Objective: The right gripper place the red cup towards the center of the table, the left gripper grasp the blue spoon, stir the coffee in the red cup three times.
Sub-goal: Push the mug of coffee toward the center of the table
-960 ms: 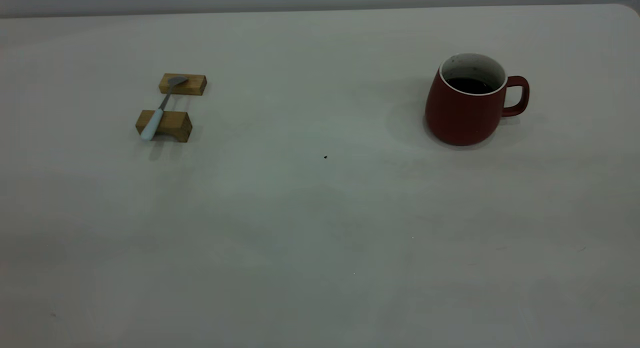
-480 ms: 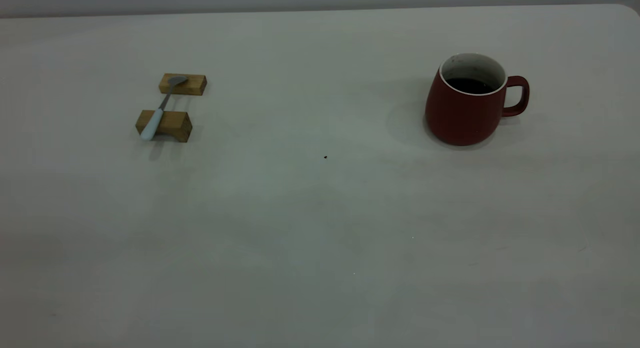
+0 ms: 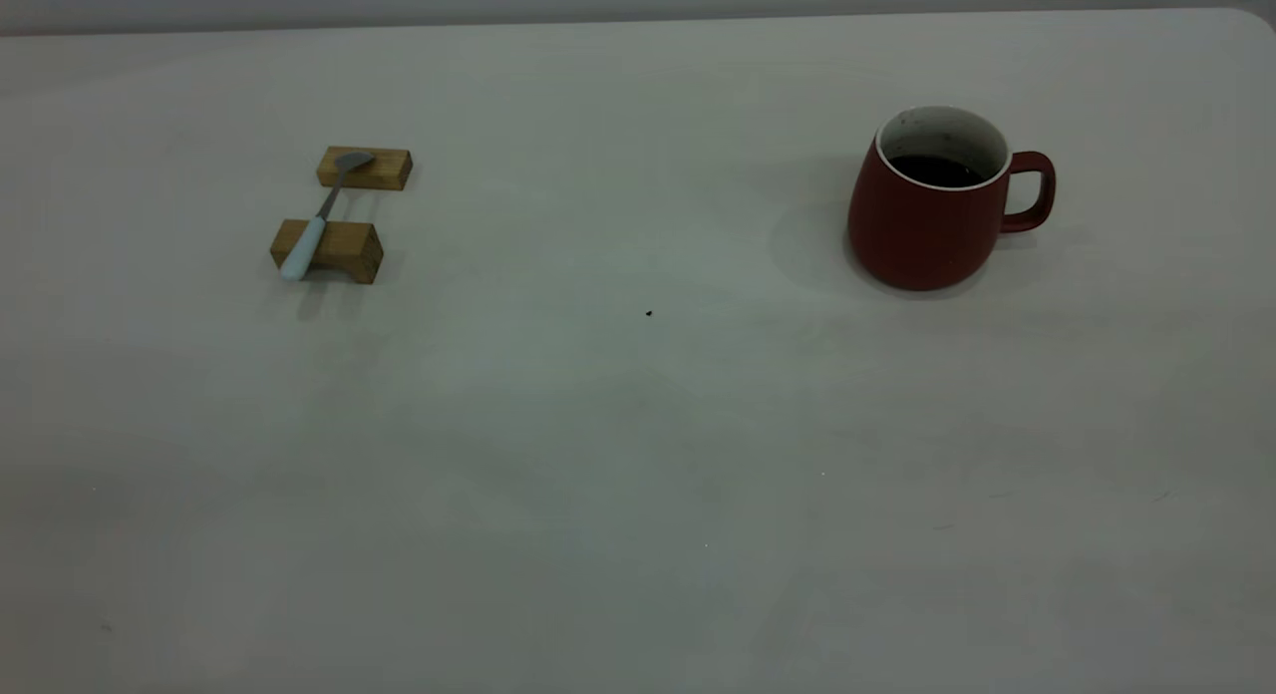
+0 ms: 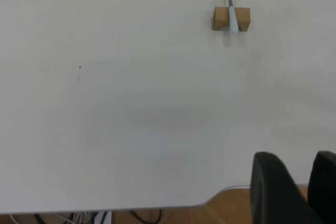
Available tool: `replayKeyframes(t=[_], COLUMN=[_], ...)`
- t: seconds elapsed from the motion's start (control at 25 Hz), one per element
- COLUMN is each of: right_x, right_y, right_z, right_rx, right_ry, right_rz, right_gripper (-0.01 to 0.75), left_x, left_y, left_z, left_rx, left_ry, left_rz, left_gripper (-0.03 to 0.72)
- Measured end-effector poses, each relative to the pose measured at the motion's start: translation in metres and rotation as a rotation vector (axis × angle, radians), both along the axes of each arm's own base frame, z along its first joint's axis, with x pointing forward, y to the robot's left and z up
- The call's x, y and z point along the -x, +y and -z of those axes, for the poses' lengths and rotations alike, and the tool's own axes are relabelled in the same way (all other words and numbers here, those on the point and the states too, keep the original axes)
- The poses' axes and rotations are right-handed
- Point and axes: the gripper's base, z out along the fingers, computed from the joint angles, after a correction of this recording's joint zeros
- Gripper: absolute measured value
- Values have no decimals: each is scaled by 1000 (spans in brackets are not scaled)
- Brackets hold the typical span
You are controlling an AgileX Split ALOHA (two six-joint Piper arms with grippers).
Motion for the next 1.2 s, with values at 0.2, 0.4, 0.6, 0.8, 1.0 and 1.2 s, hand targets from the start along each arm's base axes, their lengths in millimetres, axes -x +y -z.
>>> replayKeyframes(t=[0.2, 0.4, 0.6, 0.8, 1.0, 1.2], right_x=[0, 0, -1, -22, -87, -157], right_y=[0, 0, 0, 1, 0, 4], right_z=[0, 0, -1, -25, -33, -21], right_rx=[1, 1, 0, 57, 152, 244], right_ry=[0, 0, -5, 83, 312, 365], right_rz=[0, 0, 2, -31, -51, -135], right_gripper=[483, 483, 483, 504, 647, 708], left_x=[0, 0, 0, 0, 0, 0], left_y=[0, 0, 0, 0, 0, 0], left_z=[0, 0, 0, 0, 0, 0], left_rx=[0, 0, 0, 0, 0, 0], left_ry=[0, 0, 0, 0, 0, 0], left_rz=[0, 0, 0, 0, 0, 0], left_gripper=[239, 239, 239, 239, 239, 239])
